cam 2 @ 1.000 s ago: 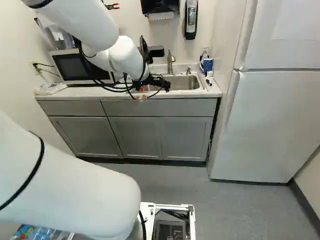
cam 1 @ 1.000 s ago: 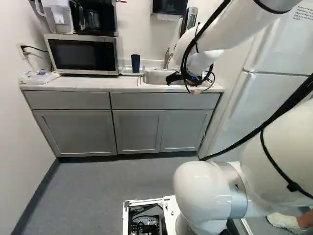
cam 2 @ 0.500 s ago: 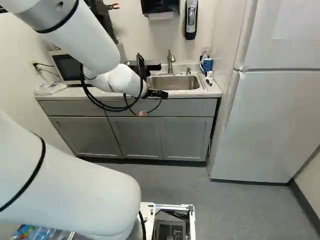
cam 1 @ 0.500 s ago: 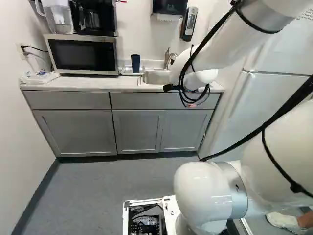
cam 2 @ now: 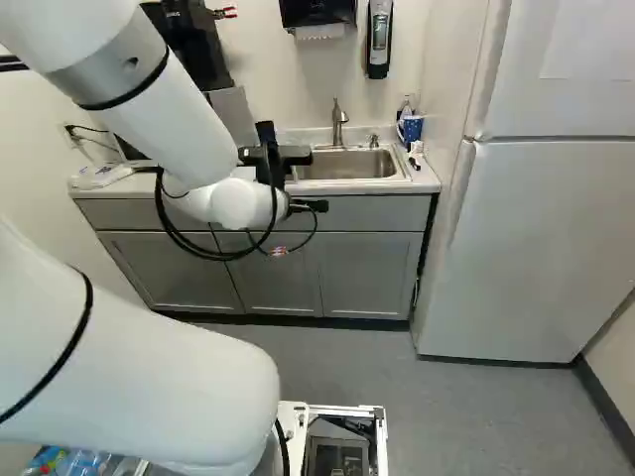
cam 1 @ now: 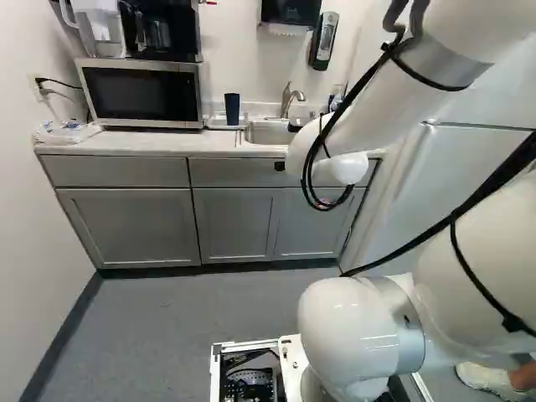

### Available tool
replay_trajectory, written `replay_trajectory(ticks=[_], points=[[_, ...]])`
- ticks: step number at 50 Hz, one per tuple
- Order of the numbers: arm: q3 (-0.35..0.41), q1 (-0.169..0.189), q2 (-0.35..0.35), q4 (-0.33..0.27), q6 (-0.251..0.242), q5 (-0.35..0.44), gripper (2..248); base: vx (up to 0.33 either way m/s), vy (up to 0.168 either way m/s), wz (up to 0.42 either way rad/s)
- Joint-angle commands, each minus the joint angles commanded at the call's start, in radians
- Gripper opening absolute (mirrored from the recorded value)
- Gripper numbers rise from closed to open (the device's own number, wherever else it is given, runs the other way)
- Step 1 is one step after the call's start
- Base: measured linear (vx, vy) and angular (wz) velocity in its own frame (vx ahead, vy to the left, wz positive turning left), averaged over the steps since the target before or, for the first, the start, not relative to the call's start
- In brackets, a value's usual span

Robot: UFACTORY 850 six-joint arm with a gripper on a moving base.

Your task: Rinse the cup and place it in the tray

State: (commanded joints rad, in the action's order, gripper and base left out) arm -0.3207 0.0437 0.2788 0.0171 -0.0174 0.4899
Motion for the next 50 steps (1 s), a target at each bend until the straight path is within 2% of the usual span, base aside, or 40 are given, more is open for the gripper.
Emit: replay_trajectory(ticks=[20,50], points=[[0.101,-0.019,0.000,-0.007,0.008,0.165,247,0.000,0.000,0.000],[0.197,-0.037,0.000,-0.014,0.015,0.323,247,0.000,0.000,0.000]])
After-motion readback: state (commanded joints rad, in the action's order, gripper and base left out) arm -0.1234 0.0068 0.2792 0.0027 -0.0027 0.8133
